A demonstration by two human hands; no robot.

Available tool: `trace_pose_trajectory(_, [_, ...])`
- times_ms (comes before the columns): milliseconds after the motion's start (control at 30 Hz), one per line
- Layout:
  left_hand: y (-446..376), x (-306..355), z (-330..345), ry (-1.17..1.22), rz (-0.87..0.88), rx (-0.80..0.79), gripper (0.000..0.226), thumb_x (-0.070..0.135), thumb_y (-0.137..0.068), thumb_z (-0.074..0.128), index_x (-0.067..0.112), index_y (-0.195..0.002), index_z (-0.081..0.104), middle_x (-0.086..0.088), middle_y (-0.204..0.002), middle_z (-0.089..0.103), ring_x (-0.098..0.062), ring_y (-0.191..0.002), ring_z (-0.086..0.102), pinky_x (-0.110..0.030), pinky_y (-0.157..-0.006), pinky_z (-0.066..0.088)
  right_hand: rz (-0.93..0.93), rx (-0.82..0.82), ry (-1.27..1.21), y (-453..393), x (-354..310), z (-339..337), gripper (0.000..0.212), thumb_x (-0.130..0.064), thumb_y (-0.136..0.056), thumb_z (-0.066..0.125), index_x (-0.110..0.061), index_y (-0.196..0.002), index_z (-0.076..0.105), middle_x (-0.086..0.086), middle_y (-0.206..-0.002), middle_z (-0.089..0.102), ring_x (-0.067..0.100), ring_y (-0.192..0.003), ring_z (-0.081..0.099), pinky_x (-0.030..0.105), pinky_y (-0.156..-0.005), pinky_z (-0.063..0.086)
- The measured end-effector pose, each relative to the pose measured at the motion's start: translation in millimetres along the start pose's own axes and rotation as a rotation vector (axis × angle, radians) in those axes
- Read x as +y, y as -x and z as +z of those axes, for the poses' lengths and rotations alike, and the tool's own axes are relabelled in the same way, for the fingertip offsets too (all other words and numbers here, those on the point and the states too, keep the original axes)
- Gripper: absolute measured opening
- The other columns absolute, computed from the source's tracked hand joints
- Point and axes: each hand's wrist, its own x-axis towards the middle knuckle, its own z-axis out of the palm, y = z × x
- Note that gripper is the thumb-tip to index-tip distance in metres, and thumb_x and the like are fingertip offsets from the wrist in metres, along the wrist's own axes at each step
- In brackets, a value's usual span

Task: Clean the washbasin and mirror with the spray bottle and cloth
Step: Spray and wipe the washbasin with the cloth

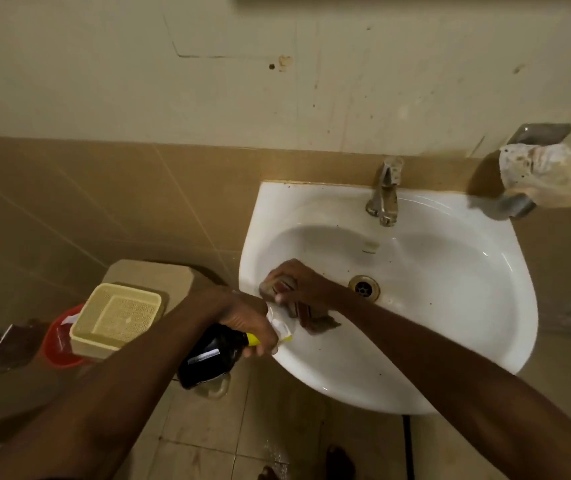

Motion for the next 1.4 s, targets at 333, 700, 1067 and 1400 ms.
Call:
trace_pose_trajectory(333, [9.7,19.0,6.0,-0.157,0.071,0.083,0.025,0.035,-0.076,0.073,0.01,-0.073,0.071,0.004,-0.056,0.066,-0.013,-0.059,0.06,-0.027,-0.07,0.05,0.029,-0.13,-0.055,38.4,-6.8,6.6,0.028,-0.013,-0.083,0.068,0.0,-0.107,0.066,0.008,-0.099,0.068,0.003,-0.092,0.064,0.034,-0.087,0.053])
trace_pose_trajectory(700, [1.7,48.4,24.1,-0.346,0.04,-0.083,0.022,0.03,-0.07,0.075,0.009,-0.076,0.075,-0.004,-0.069,0.067,-0.02,-0.067,0.061,-0.033,-0.075,0.052,0.223,-0.315,0.012,100.8,-12.0,-9.3,0.034,-0.013,-0.088,0.066,-0.013,-0.121,0.057,-0.01,-0.107,0.056,0.0,-0.091,0.058,0.018,-0.08,0.048])
trace_pose_trajectory(1067, [-8.8,92.4,44.1,-0.738,0.23,0.031,0.046,0.039,-0.078,0.072,0.015,-0.116,0.062,0.0,-0.101,0.06,-0.024,-0.102,0.059,-0.032,-0.083,0.045,0.381,-0.475,0.153,157.3,17.0,-58.7,0.04,-0.014,-0.09,0.065,-0.01,-0.128,0.054,-0.013,-0.11,0.049,-0.005,-0.093,0.05,-0.003,-0.076,0.034])
trace_pose_trajectory(1400, [-21.4,120.6,77.0,-0.875,0.237,-0.02,0.052,0.042,-0.083,0.068,0.005,-0.118,0.063,-0.01,-0.1,0.069,-0.025,-0.09,0.063,-0.03,-0.077,0.047,0.4,-0.443,0.285,161.9,21.3,-65.1,0.044,-0.03,-0.087,0.067,-0.022,-0.129,0.055,0.004,-0.126,0.055,0.02,-0.112,0.052,0.036,-0.098,0.042])
